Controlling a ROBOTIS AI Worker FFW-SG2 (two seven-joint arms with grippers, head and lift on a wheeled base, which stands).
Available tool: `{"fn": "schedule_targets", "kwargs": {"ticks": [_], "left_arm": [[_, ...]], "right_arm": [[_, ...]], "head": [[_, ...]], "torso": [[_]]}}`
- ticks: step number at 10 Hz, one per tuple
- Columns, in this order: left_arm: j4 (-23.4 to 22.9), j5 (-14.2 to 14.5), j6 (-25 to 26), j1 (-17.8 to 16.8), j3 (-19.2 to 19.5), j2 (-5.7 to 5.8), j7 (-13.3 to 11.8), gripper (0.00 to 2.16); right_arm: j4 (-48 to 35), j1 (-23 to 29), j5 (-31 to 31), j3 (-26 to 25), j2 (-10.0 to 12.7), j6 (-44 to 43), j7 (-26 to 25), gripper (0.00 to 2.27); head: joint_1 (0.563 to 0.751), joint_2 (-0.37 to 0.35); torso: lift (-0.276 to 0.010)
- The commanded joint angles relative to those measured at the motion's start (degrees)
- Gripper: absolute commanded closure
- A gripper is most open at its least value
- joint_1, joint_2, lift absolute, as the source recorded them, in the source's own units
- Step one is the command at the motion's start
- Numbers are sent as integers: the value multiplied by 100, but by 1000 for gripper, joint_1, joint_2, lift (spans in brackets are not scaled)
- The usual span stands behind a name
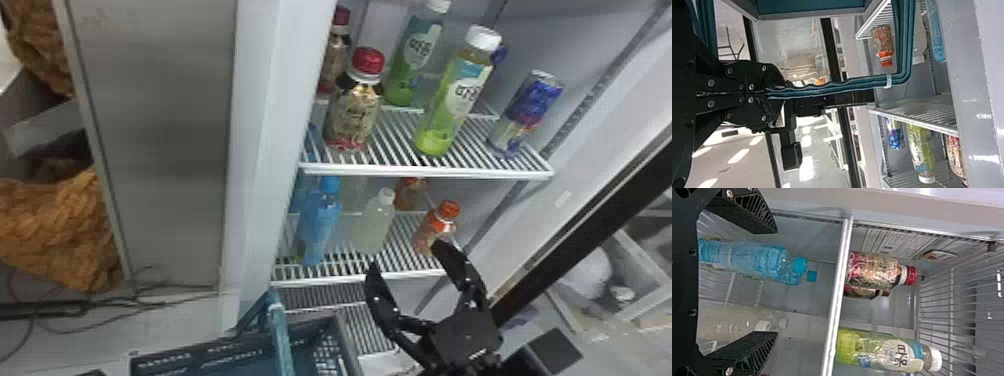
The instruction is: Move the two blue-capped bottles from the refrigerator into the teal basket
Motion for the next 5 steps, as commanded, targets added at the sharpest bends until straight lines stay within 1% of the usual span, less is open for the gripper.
{"fn": "schedule_targets", "kwargs": {"ticks": [1,2,5], "left_arm": [[0,0,-7,5,2,0,0,1159],[0,0,7,5,2,0,0,1159],[0,0,7,5,2,-9,0,1159]], "right_arm": [[200,-175,16,8,-13,19,51,87],[383,-329,7,34,-39,19,139,90],[917,-751,-19,263,-144,5,147,99]], "head": [[695,-350],[695,-350],[695,-350]], "torso": [[-165],[-165],[-165]]}}
